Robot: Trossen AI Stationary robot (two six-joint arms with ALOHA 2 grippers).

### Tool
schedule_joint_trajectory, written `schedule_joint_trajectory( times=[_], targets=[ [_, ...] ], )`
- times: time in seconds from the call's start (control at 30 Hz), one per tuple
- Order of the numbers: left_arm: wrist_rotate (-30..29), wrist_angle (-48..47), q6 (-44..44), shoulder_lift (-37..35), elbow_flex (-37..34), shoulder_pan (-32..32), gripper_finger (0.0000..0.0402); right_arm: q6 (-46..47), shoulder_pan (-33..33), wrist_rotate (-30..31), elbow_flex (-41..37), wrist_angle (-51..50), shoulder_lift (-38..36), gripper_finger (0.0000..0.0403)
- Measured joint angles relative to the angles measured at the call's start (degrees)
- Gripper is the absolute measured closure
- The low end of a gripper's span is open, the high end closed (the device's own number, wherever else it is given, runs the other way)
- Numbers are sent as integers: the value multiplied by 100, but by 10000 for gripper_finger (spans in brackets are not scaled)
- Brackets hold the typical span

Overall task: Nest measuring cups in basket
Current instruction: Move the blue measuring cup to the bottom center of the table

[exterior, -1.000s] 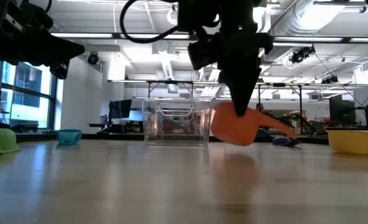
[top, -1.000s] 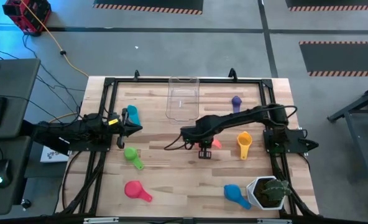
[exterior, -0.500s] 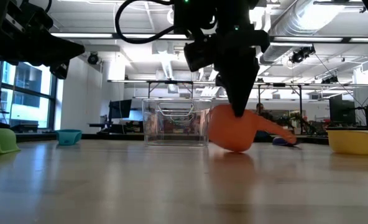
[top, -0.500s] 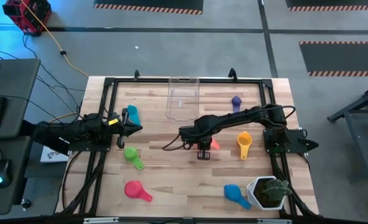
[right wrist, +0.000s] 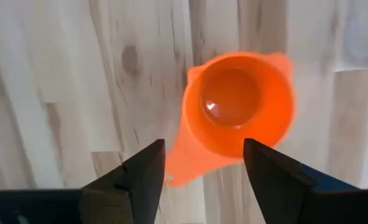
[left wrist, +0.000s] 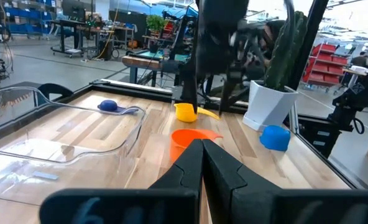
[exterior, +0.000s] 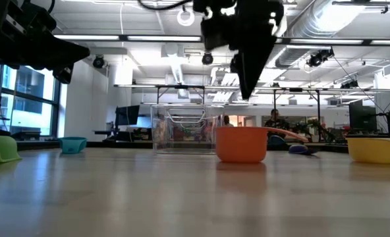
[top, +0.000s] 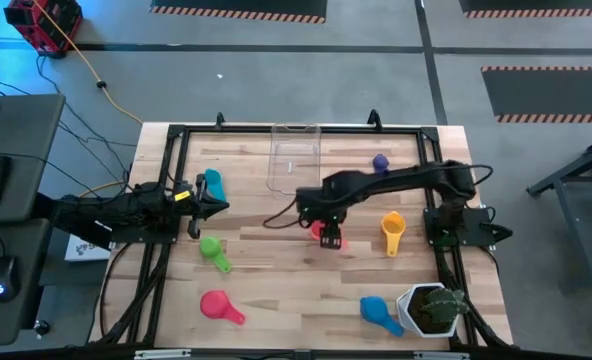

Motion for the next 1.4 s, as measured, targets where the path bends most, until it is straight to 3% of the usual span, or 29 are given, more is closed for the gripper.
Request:
schedule_joint_trajectory(
  times=[0.13, 0.27, 0.4, 0.53, 0.67, 0.8, 0.9, 1.03, 1.17, 1.3, 1.4],
  targets=[
    [0, 2, -1, 0, 0, 0, 401, 88, -45, -1, -533, 223, -621, 192],
    [0, -1, -1, 0, 0, 0, 401, 778, -85, -189, -1956, 936, -1617, 192],
    [0, 2, 0, 0, 0, 0, 401, 2268, -33, -705, -3505, 2499, -2770, 192],
    [-2, 0, 3, 0, 0, 0, 401, 3760, 261, -743, -4632, 4597, -3666, 192],
    [-98, 21, 547, -1, 0, 0, 401, 4603, 513, -149, -5400, 6901, -4151, 192],
    [-111, 29, 595, 0, 0, 0, 401, 4950, 678, 847, -5820, 8400, -4238, 192],
    [-104, 227, -102, 0, -4, 0, 401, 5105, 720, 1284, -5853, 8664, -4204, 192],
    [-96, 1225, -2070, -2, -2, 0, 401, 5291, 725, 1457, -5797, 8622, -4194, 192],
    [-645, 2252, -3307, 105, 18, 7, 397, 5506, 726, 1763, -5791, 8652, -4196, 192],
    [-515, 1979, -3503, 584, 600, -44, 358, 5694, 723, 1955, -5791, 8649, -4196, 192],
    [-142, 1289, -3146, 1312, 1364, -145, 311, 5706, 725, 1953, -5791, 8660, -4196, 192]
  ],
)
